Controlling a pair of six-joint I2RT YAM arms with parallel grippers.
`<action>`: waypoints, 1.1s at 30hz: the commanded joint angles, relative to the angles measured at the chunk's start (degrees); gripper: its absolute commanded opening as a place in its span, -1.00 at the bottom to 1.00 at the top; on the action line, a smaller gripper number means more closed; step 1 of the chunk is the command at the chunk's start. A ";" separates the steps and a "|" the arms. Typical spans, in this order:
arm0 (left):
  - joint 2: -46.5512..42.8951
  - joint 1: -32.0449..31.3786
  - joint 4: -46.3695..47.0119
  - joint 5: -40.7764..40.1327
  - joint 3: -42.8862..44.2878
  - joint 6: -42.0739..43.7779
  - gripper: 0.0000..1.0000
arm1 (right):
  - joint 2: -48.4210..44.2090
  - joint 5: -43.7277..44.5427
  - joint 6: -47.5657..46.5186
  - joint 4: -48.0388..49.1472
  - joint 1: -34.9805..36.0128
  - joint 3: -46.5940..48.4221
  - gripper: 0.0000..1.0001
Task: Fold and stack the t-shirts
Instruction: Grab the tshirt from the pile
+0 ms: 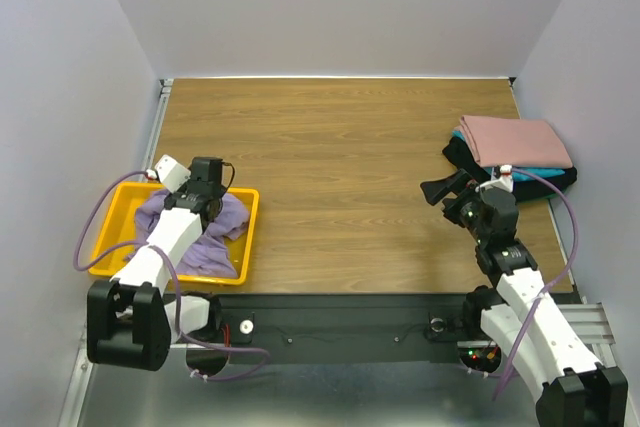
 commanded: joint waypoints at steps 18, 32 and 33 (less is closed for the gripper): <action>-16.98 1.46 -2.46 -0.28 11.44 6.16 -1.00 | 2.34 -0.22 -1.18 3.34 0.41 0.10 1.00; -8.91 -0.47 7.28 13.59 41.77 17.15 -1.00 | 3.04 0.04 -2.23 3.43 0.41 0.45 1.00; -7.25 -2.30 7.82 15.69 44.75 18.02 -1.00 | 3.22 0.13 -2.50 3.34 0.41 0.54 1.00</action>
